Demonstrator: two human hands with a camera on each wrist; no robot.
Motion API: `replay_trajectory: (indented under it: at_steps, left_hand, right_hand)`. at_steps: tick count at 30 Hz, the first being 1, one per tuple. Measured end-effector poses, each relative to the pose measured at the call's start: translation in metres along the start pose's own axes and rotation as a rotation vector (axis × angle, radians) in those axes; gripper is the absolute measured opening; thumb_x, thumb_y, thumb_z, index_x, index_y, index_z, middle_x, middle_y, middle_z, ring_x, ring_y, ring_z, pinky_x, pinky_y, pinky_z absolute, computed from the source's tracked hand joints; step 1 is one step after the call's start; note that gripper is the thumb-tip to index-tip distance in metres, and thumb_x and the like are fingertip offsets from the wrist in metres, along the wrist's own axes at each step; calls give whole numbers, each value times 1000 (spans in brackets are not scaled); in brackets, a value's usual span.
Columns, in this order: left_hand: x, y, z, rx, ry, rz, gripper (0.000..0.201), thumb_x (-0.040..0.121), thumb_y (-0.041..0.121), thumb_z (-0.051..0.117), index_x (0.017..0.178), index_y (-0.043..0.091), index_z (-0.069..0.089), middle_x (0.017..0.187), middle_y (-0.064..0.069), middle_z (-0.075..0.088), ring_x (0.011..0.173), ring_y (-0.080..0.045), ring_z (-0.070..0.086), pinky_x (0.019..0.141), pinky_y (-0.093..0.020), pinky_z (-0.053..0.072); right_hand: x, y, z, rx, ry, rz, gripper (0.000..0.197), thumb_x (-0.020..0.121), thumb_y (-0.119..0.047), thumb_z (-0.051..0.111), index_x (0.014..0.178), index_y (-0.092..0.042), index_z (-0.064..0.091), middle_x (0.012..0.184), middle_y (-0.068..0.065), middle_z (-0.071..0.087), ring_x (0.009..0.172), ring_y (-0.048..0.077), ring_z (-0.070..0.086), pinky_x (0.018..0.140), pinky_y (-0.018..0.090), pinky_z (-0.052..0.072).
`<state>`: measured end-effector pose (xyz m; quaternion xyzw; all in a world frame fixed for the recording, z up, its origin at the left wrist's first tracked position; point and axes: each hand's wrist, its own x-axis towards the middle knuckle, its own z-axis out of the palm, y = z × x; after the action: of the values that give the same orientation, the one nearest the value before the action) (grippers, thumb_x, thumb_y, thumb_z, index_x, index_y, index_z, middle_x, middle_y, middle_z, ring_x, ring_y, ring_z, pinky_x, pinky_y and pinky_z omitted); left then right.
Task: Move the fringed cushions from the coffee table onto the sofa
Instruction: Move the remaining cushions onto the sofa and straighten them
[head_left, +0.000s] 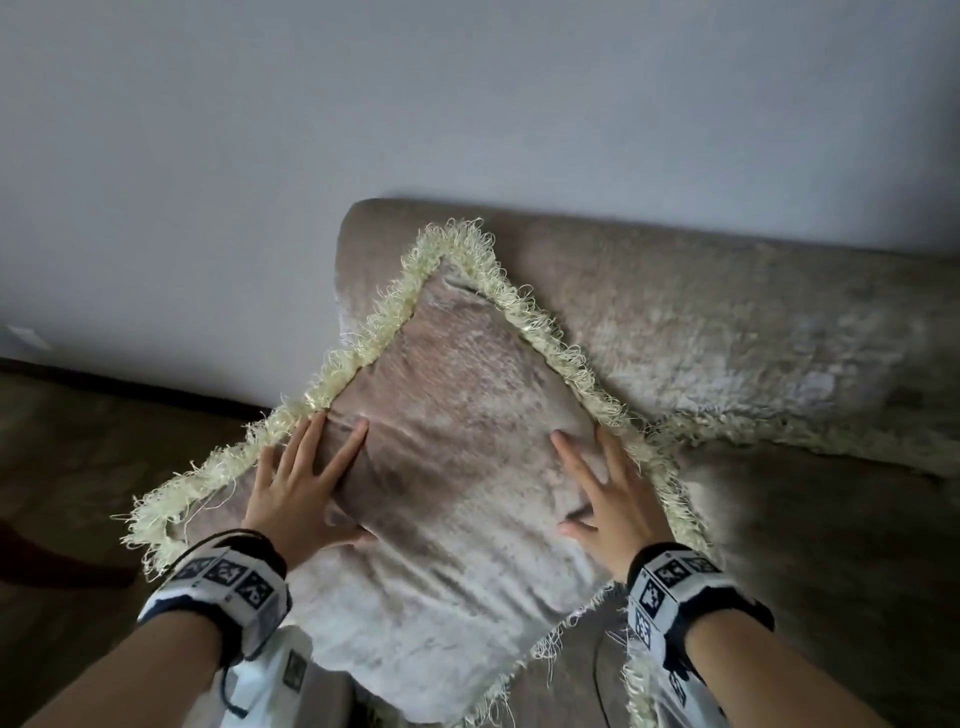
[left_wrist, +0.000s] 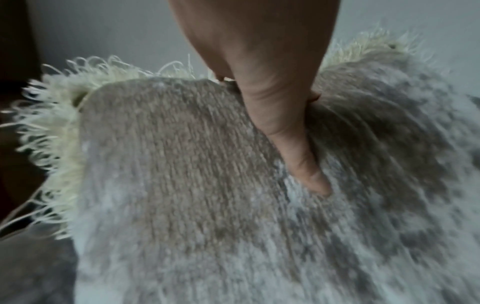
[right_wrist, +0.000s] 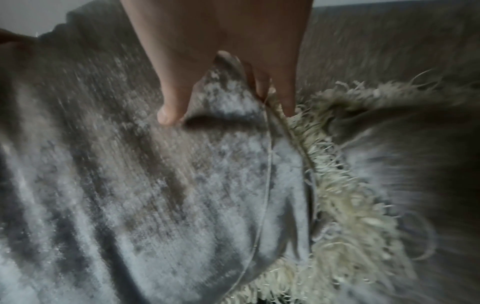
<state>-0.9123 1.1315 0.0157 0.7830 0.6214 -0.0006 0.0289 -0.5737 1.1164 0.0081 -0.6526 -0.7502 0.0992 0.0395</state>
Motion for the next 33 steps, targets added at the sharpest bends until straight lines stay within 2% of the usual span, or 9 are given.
replay_trajectory:
  at_steps: [3, 8, 11, 13, 17, 21, 25, 29, 33]
  left_hand:
    - [-10, 20, -28, -92, 112, 19, 98, 63, 89, 24, 142, 31, 26, 134, -22, 44, 115, -40, 50, 102, -60, 30]
    - [5, 100, -57, -254, 327, -62, 74, 75, 70, 32, 132, 24, 40, 119, -14, 50, 110, -30, 48, 103, -54, 31]
    - [15, 162, -55, -262, 343, 23, 71, 75, 65, 37, 133, 24, 41, 118, -9, 51, 110, -24, 46, 102, -47, 30]
    - [19, 202, -51, -279, 333, 91, 68, 76, 64, 38, 131, 24, 43, 114, -5, 55, 106, -22, 47, 97, -41, 31]
    - [20, 283, -37, -283, 248, 236, 68, 76, 65, 41, 132, 26, 43, 112, 2, 60, 106, -17, 45, 99, -37, 28]
    - [24, 362, -19, -218, 150, 389, 84, 65, 68, 53, 138, 33, 31, 122, 4, 56, 117, -18, 45, 101, -38, 29]
    - [37, 443, -4, -134, 90, 508, 114, 44, 66, 75, 142, 34, 25, 134, -5, 49, 124, -26, 44, 102, -46, 36]
    - [61, 505, 9, -31, 52, 565, 132, 37, 66, 77, 145, 36, 8, 147, -15, 32, 135, -32, 28, 106, -54, 19]
    - [91, 526, 14, 13, 17, 526, 143, 37, 63, 80, 140, 43, -17, 154, -19, 7, 141, -33, 2, 109, -54, 2]
  right_hand:
    - [-16, 19, -30, 31, 6, 39, 90, 81, -37, 66, 144, -43, 3, 155, 11, 16, 129, 26, 43, 93, 33, 48]
    - [-57, 81, -60, 49, 39, 166, 45, 83, -31, 64, 126, -21, 54, 117, 10, 61, 99, 31, 62, 80, 40, 53]
    - [-88, 123, -72, 105, -26, 257, 63, 82, -31, 63, 138, -25, 36, 135, 11, 44, 111, 31, 54, 88, 44, 49]
    - [-114, 153, -78, 123, -57, 324, 82, 82, -37, 65, 146, -30, 15, 148, 13, 25, 120, 27, 50, 92, 35, 46]
    - [-173, 210, -79, 22, -61, 434, 116, 67, -60, 67, 138, -37, -22, 151, 18, 14, 132, 30, 35, 96, 35, 43]
    - [-215, 274, -63, 34, -152, 556, 121, 63, -67, 66, 134, -42, -30, 154, 18, -2, 142, 34, 8, 109, 45, 31]
    - [-237, 332, -58, 59, -178, 631, 124, 63, -69, 64, 136, -38, -30, 154, 18, -10, 143, 35, 5, 111, 45, 26]
    - [-245, 380, -45, 136, -164, 660, 126, 58, -72, 65, 122, -46, -41, 154, 18, -9, 143, 37, 7, 109, 50, 30]
    - [-245, 405, -34, 234, -165, 595, 125, 60, -66, 69, 126, -47, -35, 155, 18, -11, 144, 36, 3, 111, 50, 27]
